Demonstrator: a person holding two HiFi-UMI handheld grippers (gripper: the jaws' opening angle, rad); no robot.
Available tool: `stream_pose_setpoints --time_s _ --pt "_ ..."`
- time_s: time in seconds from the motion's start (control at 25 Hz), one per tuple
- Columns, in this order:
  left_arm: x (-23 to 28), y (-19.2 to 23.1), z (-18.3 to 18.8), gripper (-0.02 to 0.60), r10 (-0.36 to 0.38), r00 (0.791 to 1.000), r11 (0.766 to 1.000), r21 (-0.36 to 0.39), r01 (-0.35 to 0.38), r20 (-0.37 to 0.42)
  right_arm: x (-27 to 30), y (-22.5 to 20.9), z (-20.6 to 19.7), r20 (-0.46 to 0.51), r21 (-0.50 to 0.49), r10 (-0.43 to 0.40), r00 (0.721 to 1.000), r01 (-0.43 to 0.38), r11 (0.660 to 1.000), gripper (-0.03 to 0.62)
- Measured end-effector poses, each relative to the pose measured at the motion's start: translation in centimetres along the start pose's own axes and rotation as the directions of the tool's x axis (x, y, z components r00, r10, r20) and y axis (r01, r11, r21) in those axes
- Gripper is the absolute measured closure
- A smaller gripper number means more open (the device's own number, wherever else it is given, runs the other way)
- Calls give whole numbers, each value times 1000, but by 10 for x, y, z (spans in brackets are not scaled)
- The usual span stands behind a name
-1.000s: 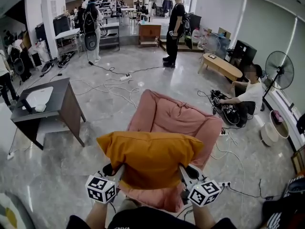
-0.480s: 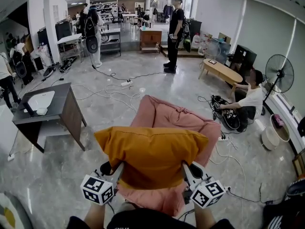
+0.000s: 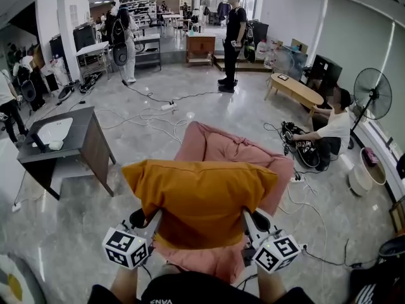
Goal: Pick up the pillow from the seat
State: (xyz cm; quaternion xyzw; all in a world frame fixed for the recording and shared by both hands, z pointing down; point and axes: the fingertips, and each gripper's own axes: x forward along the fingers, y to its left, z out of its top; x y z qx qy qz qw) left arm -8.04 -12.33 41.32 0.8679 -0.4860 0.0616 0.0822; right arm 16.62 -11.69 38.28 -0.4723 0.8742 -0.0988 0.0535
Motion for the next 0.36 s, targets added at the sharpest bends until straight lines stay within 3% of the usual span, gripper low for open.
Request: stream_pose_setpoints --time_s 0.36 --pt "-6 -2 7 466 6 1000 1000 29 -6 16 2 -2 -5 -8 1 -20 1000 20 1000 568"
